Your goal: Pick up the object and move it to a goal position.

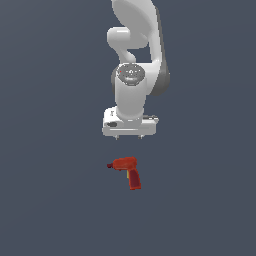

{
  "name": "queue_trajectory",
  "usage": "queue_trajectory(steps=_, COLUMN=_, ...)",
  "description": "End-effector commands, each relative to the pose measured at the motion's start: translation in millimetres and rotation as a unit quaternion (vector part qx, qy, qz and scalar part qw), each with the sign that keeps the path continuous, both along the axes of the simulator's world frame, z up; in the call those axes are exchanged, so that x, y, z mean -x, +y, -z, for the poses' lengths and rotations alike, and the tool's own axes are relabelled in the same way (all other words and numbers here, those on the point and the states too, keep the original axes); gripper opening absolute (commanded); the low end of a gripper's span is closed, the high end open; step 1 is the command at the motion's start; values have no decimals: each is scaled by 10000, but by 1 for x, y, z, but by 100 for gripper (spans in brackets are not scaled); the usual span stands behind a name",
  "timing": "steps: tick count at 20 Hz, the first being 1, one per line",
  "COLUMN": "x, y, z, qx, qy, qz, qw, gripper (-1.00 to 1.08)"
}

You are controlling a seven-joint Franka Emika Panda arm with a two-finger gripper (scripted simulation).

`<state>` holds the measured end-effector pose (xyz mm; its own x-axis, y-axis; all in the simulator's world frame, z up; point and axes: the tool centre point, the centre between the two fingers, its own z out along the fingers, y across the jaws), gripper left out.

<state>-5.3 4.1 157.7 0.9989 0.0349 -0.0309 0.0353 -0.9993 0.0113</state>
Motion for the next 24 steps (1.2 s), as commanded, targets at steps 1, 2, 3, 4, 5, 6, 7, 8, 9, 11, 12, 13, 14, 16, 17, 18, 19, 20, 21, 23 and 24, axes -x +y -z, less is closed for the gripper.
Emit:
queue_trajectory(steps=1, x=-2, y=0, z=1, qx=14, qy=-7, qz=-3, qw=10000, gripper=108)
queue_trajectory(steps=2, x=-4, y=0, z=2, qx=25, qy=-14, qz=-6, qw=10000, gripper=108)
queue_trajectory(steps=3, x=-6, y=0, z=3, qx=39, qy=-23, qz=-10, qw=10000, gripper=108)
queue_trajectory(steps=4, x=-8, y=0, z=4, qx=55, qy=-34, qz=-14, qw=10000, gripper=108)
queue_trajectory(steps=5, x=-11, y=0, z=6, qx=74, qy=-47, qz=-19, qw=10000, gripper=108)
queue_trajectory(steps=6, x=-14, y=1, z=7, qx=95, qy=-62, qz=-24, qw=9999, gripper=108)
queue_trajectory(steps=7, x=-18, y=1, z=9, qx=119, qy=-79, qz=-31, qw=9999, gripper=108)
queue_trajectory(steps=8, x=-22, y=1, z=11, qx=145, qy=-97, qz=-38, qw=9998, gripper=108)
queue_trajectory(steps=9, x=-26, y=1, z=14, qx=175, qy=-118, qz=-46, qw=9998, gripper=108)
queue_trajectory(steps=11, x=-36, y=2, z=19, qx=243, qy=-165, qz=-67, qw=9995, gripper=108)
queue_trajectory(steps=12, x=-41, y=3, z=23, qx=281, qy=-192, qz=-79, qw=9994, gripper=108)
queue_trajectory(steps=13, x=-46, y=4, z=26, qx=323, qy=-222, qz=-92, qw=9992, gripper=108)
queue_trajectory(steps=14, x=-52, y=4, z=30, qx=368, qy=-254, qz=-108, qw=9989, gripper=108)
queue_trajectory(steps=16, x=-65, y=6, z=38, qx=467, qy=-325, qz=-144, qw=9983, gripper=108)
queue_trajectory(steps=17, x=-72, y=7, z=43, qx=521, qy=-364, qz=-165, qw=9978, gripper=108)
queue_trajectory(steps=18, x=-78, y=9, z=48, qx=577, qy=-406, qz=-189, qw=9973, gripper=108)
queue_trajectory(steps=19, x=-85, y=10, z=53, qx=634, qy=-448, qz=-214, qw=9968, gripper=108)
queue_trajectory(steps=20, x=-91, y=12, z=58, qx=690, qy=-491, qz=-240, qw=9961, gripper=108)
queue_trajectory(steps=21, x=-97, y=13, z=63, qx=745, qy=-532, qz=-266, qw=9954, gripper=108)
queue_trajectory(steps=23, x=-108, y=17, z=72, qx=844, qy=-610, qz=-319, qw=9940, gripper=108)
queue_trajectory(steps=24, x=-113, y=18, z=76, qx=890, qy=-646, qz=-344, qw=9933, gripper=108)
